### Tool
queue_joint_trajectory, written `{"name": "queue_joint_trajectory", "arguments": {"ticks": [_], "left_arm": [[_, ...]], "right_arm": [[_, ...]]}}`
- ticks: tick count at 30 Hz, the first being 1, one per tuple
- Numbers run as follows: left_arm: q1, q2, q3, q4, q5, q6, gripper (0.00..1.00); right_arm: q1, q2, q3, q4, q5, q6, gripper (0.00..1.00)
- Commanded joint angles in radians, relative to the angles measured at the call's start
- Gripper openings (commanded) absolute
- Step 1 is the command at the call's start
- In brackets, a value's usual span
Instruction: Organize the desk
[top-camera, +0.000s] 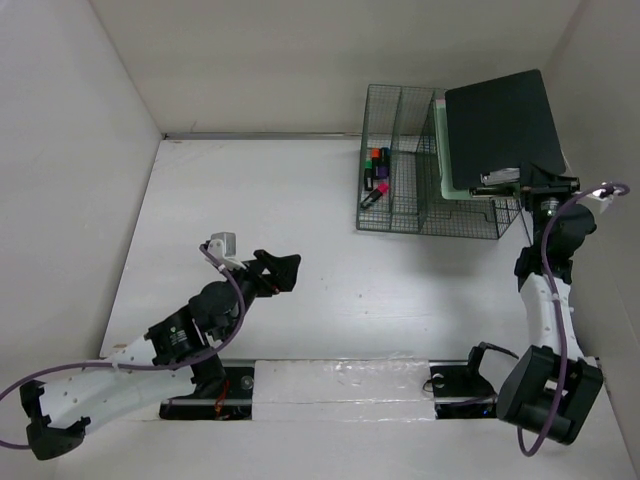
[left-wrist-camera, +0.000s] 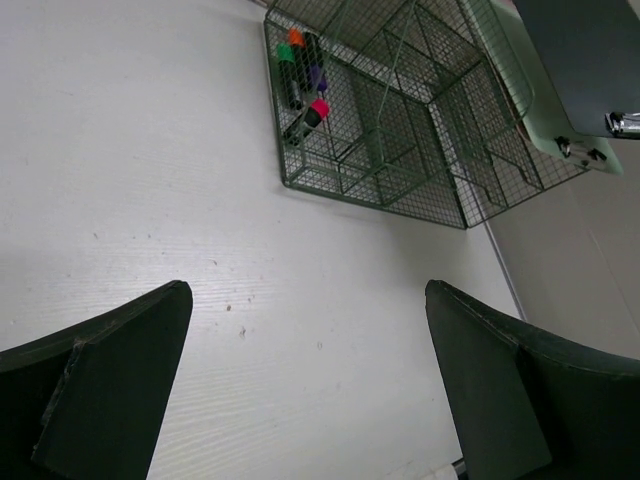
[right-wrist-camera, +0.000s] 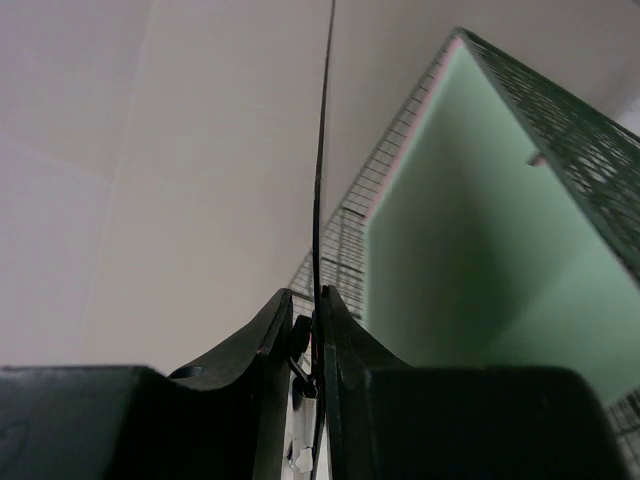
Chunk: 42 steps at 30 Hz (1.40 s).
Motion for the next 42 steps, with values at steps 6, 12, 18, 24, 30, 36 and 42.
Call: {"name": "queue_joint_trajectory", "arguments": {"ticks": [6,12,18,24,30,36,42], "left_arm": [[-0.004,0.054,0.014,0.060,-0.003,0.009,0.99],[-0.004,0.057,0.009,0.072,-0.003,0.010,0.99],[-0.004,0.059,0.011,0.072,-0.003,0.010,0.99],[-0.004,0.066,0.011,0.076,0.000,0.010,0.99],[-0.004,0.079,0.017,0.082,0.018,0.015,0.99],[-0.004,0.079,0.017,0.088,0.037,0.017,0.99],[-0.004,0.083,0.021,0.097,0.055,0.024,0.99]], "right_arm": [[-0.020,0.024,-0.007,0.078,-0.094,-0.011,0.00],[-0.020,0.045,0.005,0.041,-0.092,-0.034,0.00],[-0.020,0.079,0.005,0.032,-0.117,-0.046,0.01],[0.000,0.073,0.100,-0.177,-0.088,-0.183,0.43],[0.021,0.002,0.132,-0.310,0.035,-0.276,0.75],[0.030,-0.029,0.187,-0.463,0.169,-0.387,0.90],[0.060,0.002,0.290,-0.618,0.376,-0.528,1.00]]}}
